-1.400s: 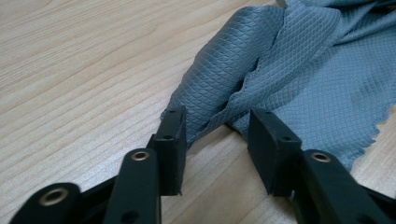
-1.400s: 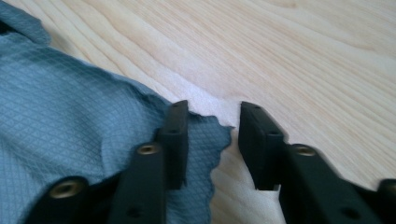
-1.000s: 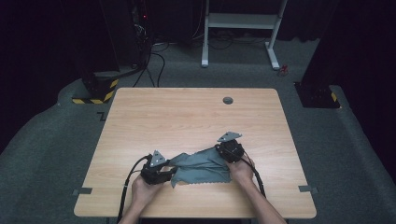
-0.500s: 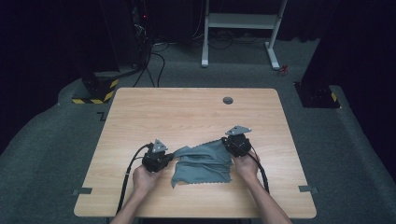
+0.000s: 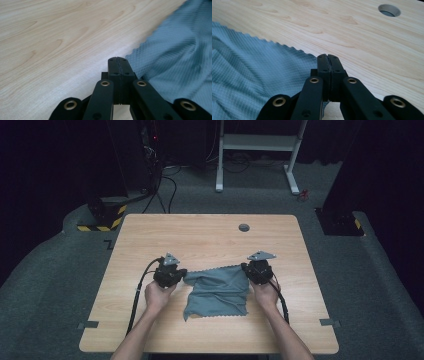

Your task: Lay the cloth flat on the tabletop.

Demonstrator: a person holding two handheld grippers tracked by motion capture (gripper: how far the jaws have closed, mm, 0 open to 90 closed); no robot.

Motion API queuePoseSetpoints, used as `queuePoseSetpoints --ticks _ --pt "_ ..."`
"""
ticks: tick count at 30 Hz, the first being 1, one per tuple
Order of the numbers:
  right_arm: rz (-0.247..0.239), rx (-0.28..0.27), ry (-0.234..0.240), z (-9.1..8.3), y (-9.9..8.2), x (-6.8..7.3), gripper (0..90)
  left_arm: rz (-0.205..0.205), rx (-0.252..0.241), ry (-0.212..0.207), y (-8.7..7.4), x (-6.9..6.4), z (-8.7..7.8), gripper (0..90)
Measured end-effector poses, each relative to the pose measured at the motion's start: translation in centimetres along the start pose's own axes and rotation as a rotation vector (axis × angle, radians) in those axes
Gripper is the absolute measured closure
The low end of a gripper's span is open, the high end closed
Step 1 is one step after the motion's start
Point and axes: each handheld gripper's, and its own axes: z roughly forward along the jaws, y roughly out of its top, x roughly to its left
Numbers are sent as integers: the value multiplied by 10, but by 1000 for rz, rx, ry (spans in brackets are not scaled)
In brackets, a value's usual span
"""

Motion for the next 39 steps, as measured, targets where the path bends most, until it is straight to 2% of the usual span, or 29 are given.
queuePoseSetpoints --ticks 3,7,9,11,14,16,17,19,21,22,23,25,27,28,29,30,32,35,37,39 --pt "9 0 -5 0 2 -4 895 -15 -1 15 9 8 6 900" --pt "-2 3 -33 2 10 -5 895 -25 -6 31 23 11 18 900" --pt "9 33 -46 8 12 -8 895 -42 0 36 29 13 28 900" --pt "42 57 -69 16 13 -16 895 -60 1 48 31 15 38 900" --pt "51 63 -69 18 12 -18 894 -62 17 76 30 15 50 900" --pt "59 88 -68 23 10 -21 892 -78 27 88 28 15 56 892" --pt "62 97 -73 26 8 -22 888 -91 24 90 26 15 56 828" --pt "80 111 -59 32 5 -25 850 -112 10 83 23 13 54 709" --pt "92 116 -55 34 2 -25 760 -102 4 81 18 10 47 623" --pt "94 89 -48 29 2 -24 732 -107 -5 73 15 8 41 583" --pt "95 64 -33 25 1 -21 724 -101 -19 67 12 6 35 566" --pt "88 52 -17 20 0 -17 719 -95 -33 32 5 1 24 556" --pt "30 57 26 10 -3 -5 707 -92 -43 2 -1 -6 17 550" --pt "16 64 46 7 -5 0 700 -81 -39 -2 -3 -8 15 550" --pt "-25 69 91 -1 -13 13 693 -88 -36 -8 -5 -11 14 576" --pt "-25 69 91 -1 -13 13 693 -87 -26 -13 -6 -13 15 576" --pt "-50 74 132 -8 -22 26 687 -94 0 -18 -7 -14 22 642" --pt "-78 77 162 -17 -36 40 667 -130 18 -4 -5 -13 32 791" --pt "-89 89 166 -19 -44 46 655 -124 31 13 -4 -13 38 881" --pt "-102 116 174 -18 -50 49 654 -131 37 19 -2 -12 39 894"
